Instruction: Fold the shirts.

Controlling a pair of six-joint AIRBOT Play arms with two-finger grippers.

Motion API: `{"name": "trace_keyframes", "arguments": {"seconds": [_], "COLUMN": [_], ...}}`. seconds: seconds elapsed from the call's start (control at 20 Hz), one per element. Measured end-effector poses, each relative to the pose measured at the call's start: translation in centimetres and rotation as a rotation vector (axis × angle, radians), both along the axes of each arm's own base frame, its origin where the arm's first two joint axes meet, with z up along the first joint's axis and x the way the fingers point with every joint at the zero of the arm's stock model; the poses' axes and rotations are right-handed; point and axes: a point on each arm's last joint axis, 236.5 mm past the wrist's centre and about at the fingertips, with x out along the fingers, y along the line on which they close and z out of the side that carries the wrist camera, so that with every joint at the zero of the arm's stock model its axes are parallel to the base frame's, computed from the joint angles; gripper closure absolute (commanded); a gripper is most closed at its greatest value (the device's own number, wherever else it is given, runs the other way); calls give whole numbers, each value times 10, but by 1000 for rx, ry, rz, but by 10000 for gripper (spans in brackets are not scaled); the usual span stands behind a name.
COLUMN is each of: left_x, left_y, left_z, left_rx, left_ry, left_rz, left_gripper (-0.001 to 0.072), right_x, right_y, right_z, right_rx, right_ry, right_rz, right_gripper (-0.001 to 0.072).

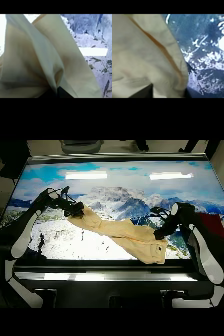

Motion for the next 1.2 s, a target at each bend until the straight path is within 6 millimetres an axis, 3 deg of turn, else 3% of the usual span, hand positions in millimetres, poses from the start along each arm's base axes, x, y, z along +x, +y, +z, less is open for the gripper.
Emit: {"name": "trace_keyframes", "arguments": {"seconds": [0.1,0.2,0.25,0.35,0.4,0.5,0.6,0.65,0.75,0.85,0.95,1.05,1.1,1.2], "left_x": [0,2,5,13,15,12,-7,-25,-70,-123,-172,-210,-223,-231], "left_y": [-1,1,5,18,26,39,54,63,78,93,102,109,111,117], "left_z": [5,25,40,90,124,204,300,351,433,496,539,565,572,572], "left_rx": [0,6,21,73,107,161,214,239,269,274,261,250,247,266], "left_ry": [-10,-55,-98,-229,-312,-493,-706,-818,-999,-1145,-1255,-1331,-1355,-1349], "left_rz": [-9,-23,-28,-34,-36,-30,-3,18,79,151,205,243,257,270], "left_gripper": [683,683,684,683,683,683,683,683,683,684,683,683,684,683], "right_x": [-3,1,12,40,56,91,102,92,55,5,-42,-80,-93,-104], "right_y": [4,5,5,1,-3,-8,-12,-13,-15,-16,-17,-18,-19,-20], "right_z": [-2,3,15,60,91,183,305,359,455,524,564,592,601,604], "right_rx": [14,17,16,0,-16,-37,-55,-63,-75,-83,-84,-69,-64,-57], "right_ry": [18,11,-34,-174,-274,-556,-893,-1034,-1289,-1478,-1597,-1691,-1723,-1734], "right_rz": [-11,-12,-11,-6,-4,-8,-14,-15,-17,-25,-37,-65,-78,-94], "right_gripper": [669,670,670,670,669,669,669,669,669,669,669,669,669,669]}}
